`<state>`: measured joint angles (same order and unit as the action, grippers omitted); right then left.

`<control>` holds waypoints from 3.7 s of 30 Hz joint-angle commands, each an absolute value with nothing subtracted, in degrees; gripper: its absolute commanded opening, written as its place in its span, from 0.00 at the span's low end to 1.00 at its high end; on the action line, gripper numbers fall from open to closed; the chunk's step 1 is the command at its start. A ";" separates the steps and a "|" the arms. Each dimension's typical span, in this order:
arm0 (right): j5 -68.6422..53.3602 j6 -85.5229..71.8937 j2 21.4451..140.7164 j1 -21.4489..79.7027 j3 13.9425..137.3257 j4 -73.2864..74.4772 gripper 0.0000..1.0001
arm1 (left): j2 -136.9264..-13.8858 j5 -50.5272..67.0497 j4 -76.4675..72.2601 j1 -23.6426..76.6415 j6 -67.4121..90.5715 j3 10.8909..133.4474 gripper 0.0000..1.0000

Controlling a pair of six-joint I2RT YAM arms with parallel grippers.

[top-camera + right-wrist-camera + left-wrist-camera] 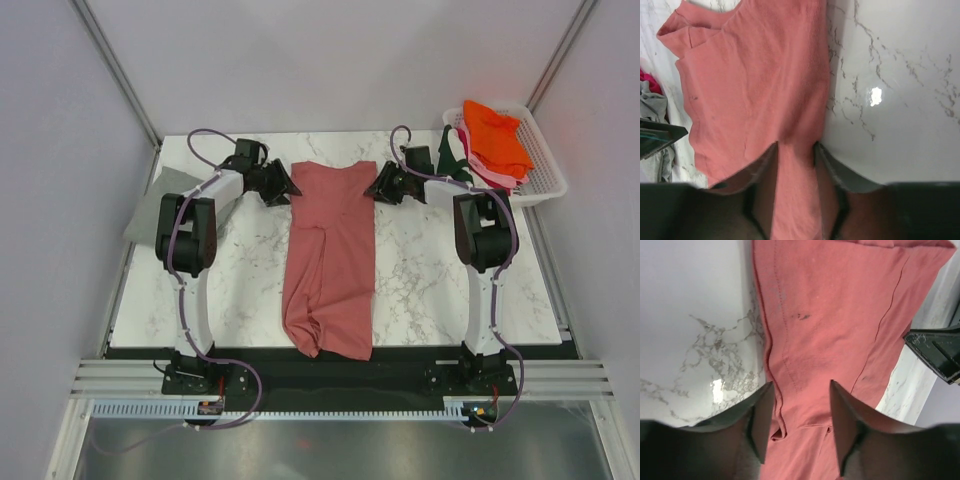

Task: Fold and stack the t-shirts
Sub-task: Fold the tshirt

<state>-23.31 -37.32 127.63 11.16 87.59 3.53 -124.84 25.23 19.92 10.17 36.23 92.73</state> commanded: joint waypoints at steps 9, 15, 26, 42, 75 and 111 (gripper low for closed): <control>-21.09 -38.93 136.31 10.20 97.54 3.69 0.00 | -140.34 25.05 22.83 10.72 34.63 109.57 0.11; -22.58 -41.39 145.96 7.39 111.75 4.13 0.03 | -150.19 26.63 23.73 8.79 38.40 126.28 0.11; -22.33 -37.36 133.79 7.20 108.04 6.68 0.81 | -132.66 26.30 19.26 8.26 35.33 111.74 1.00; -13.90 -31.11 79.85 14.32 48.38 13.00 0.73 | -83.45 7.05 19.34 16.25 33.30 58.03 1.00; -11.95 -45.52 53.34 36.03 24.26 24.70 0.58 | -43.41 10.64 24.79 37.79 53.61 19.60 0.73; -0.35 -44.65 61.86 45.87 36.11 27.34 0.44 | -49.48 5.63 22.24 38.94 52.82 21.36 0.67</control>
